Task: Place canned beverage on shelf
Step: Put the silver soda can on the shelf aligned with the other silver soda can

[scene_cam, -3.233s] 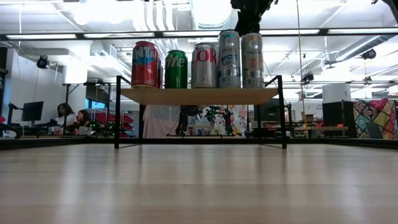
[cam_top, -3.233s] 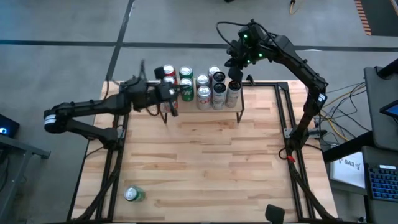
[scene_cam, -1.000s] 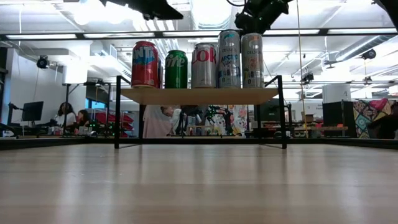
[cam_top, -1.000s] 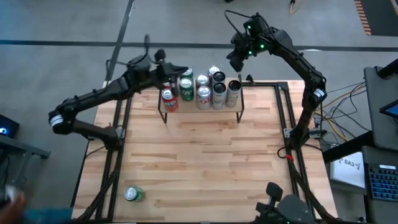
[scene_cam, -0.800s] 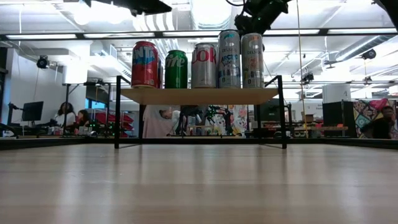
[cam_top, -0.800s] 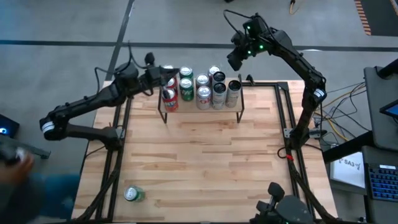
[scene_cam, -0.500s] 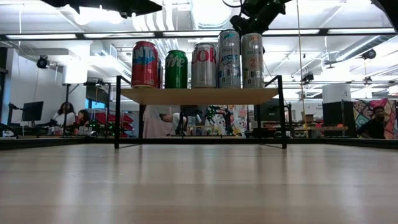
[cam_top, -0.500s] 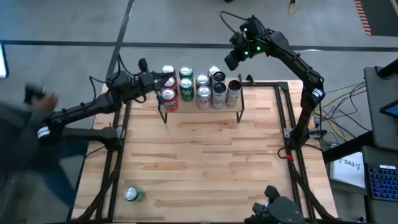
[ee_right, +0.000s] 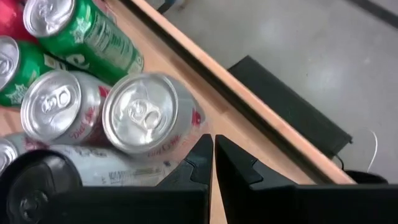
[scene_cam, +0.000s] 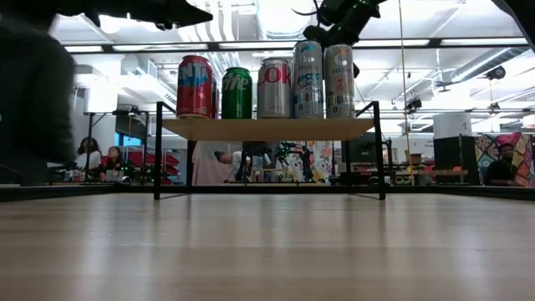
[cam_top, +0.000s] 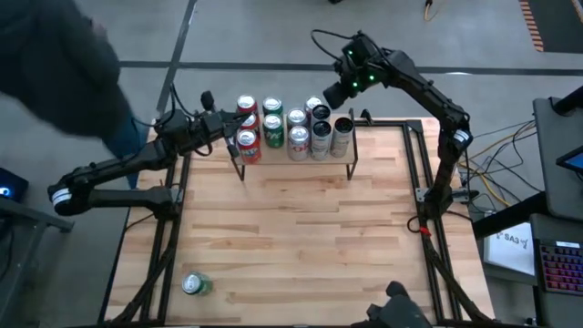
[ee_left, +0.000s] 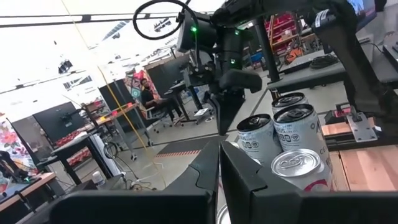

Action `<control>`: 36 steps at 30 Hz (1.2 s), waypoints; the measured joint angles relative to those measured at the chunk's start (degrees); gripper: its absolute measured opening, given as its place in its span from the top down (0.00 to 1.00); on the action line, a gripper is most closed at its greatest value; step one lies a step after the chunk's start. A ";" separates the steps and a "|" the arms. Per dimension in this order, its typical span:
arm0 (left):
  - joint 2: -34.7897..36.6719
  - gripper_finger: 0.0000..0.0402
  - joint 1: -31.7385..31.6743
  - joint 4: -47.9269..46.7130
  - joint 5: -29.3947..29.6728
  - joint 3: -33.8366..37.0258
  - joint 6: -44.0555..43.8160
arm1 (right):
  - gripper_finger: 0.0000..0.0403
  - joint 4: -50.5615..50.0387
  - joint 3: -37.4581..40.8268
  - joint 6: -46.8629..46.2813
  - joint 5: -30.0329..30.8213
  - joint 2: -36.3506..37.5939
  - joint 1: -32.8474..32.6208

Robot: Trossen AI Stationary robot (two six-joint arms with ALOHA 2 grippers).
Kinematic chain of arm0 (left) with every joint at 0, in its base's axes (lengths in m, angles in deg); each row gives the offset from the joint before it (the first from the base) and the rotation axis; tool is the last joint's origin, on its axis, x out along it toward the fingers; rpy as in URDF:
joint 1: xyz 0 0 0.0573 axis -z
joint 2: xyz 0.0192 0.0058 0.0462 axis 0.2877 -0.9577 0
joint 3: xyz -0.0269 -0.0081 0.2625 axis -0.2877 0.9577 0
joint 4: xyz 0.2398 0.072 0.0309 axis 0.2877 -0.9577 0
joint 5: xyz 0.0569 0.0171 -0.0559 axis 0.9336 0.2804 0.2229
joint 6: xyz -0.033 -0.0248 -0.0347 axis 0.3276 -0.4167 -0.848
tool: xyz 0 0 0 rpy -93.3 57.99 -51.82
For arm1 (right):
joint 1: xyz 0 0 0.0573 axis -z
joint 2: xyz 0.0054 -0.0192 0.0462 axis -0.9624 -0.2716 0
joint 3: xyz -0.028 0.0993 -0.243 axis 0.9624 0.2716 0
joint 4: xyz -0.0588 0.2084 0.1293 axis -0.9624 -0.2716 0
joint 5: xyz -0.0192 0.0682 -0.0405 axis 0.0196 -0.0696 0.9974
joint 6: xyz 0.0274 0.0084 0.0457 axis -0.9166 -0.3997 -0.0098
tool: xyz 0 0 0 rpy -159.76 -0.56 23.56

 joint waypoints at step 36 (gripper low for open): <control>-0.11 1.00 0.00 -0.26 0.00 0.00 0.39 | 0.98 5.10 -4.48 2.83 -0.58 -2.08 -3.01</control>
